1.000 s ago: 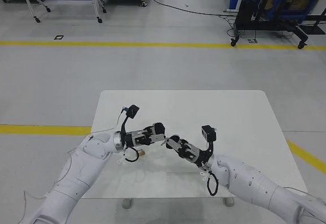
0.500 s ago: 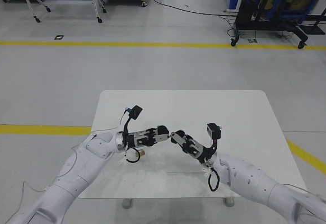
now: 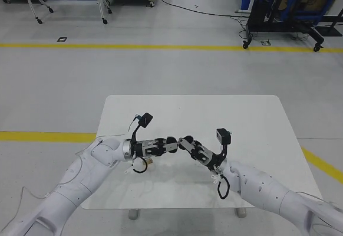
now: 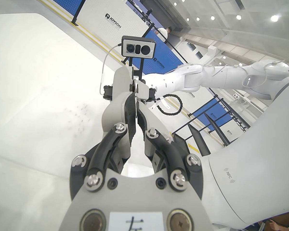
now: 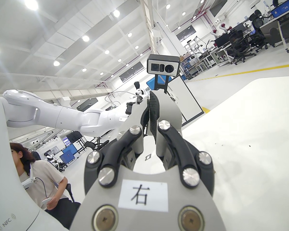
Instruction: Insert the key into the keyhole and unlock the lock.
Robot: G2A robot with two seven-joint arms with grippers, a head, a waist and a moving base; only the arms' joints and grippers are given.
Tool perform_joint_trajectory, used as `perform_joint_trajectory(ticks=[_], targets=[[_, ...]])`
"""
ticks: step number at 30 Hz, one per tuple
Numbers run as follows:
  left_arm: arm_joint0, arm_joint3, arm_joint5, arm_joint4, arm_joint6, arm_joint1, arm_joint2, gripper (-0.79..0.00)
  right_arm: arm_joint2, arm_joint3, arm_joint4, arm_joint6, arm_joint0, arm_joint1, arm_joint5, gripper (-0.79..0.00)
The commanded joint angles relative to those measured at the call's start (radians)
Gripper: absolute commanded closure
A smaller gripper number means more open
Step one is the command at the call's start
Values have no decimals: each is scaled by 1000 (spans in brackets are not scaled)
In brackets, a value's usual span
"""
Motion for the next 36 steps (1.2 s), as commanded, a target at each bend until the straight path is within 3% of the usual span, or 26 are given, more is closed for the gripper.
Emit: perform_joint_trajectory(ticks=[1,3,5,17,23,29,31,34,36], targets=[[-3,4,0,12,0,0,-2,0,0,1,0,0,0,0,0,0],[-1,8,0,22,2,0,-12,0,-2,-1,1,0,0,0,0,0],[2,5,0,29,4,-1,-23,0,-13,1,7,6,2,0,0,-785],[24,-16,7,17,-8,27,-78,0,-13,1,10,5,2,1,0,-785],[-10,-38,106,44,-107,57,-30,0,53,1,-177,174,2,36,169,-785],[-34,-100,159,25,-159,91,44,0,128,-94,-215,334,-44,107,149,-785],[-46,-106,173,32,-173,101,69,0,153,-117,-200,382,-62,125,140,-711],[-61,-109,171,42,-171,112,104,0,183,-145,-161,440,-89,143,132,-379],[-72,-104,164,43,-165,116,123,0,199,-152,-125,473,-105,150,127,-342]])
